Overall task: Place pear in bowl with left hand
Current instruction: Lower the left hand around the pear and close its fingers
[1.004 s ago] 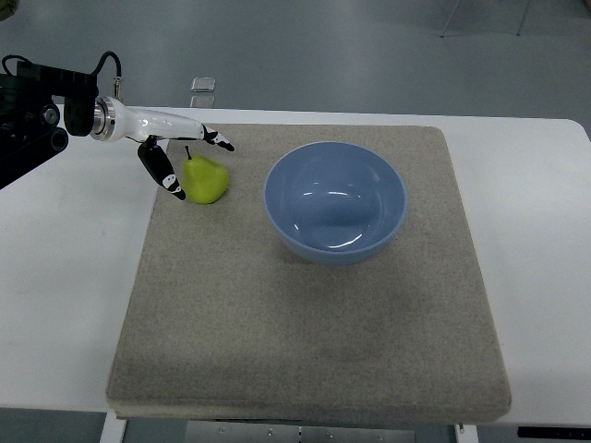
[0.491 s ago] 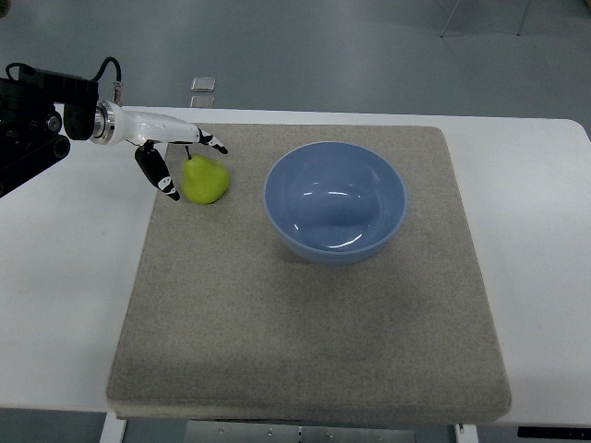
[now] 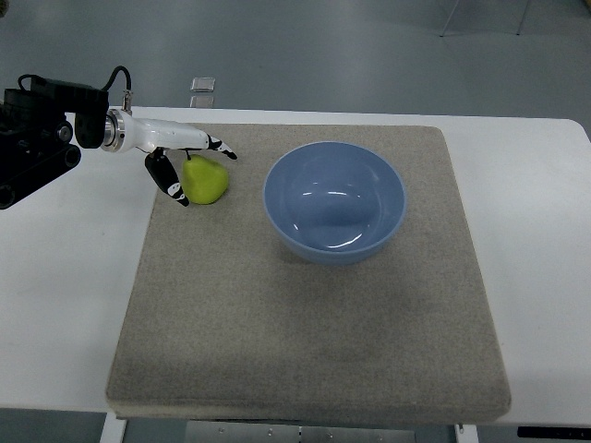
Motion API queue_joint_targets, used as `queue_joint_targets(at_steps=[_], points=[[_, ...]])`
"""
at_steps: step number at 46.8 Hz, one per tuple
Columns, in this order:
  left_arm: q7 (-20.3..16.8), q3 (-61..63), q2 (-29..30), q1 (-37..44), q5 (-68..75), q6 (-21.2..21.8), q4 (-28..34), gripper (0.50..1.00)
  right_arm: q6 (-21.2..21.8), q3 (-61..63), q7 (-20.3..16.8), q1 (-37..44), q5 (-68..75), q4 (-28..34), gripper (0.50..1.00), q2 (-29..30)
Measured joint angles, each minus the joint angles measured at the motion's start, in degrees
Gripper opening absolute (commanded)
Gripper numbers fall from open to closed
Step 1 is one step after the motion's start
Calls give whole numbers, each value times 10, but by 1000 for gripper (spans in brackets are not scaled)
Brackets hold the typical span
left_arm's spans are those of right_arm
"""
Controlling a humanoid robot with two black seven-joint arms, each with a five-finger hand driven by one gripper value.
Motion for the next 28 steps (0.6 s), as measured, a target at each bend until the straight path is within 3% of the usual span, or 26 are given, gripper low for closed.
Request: queue_joint_targets(at_steps=[28], points=[[1, 0, -10, 19, -1, 25, 1, 977, 0, 0, 0, 0, 0, 0, 924, 0]])
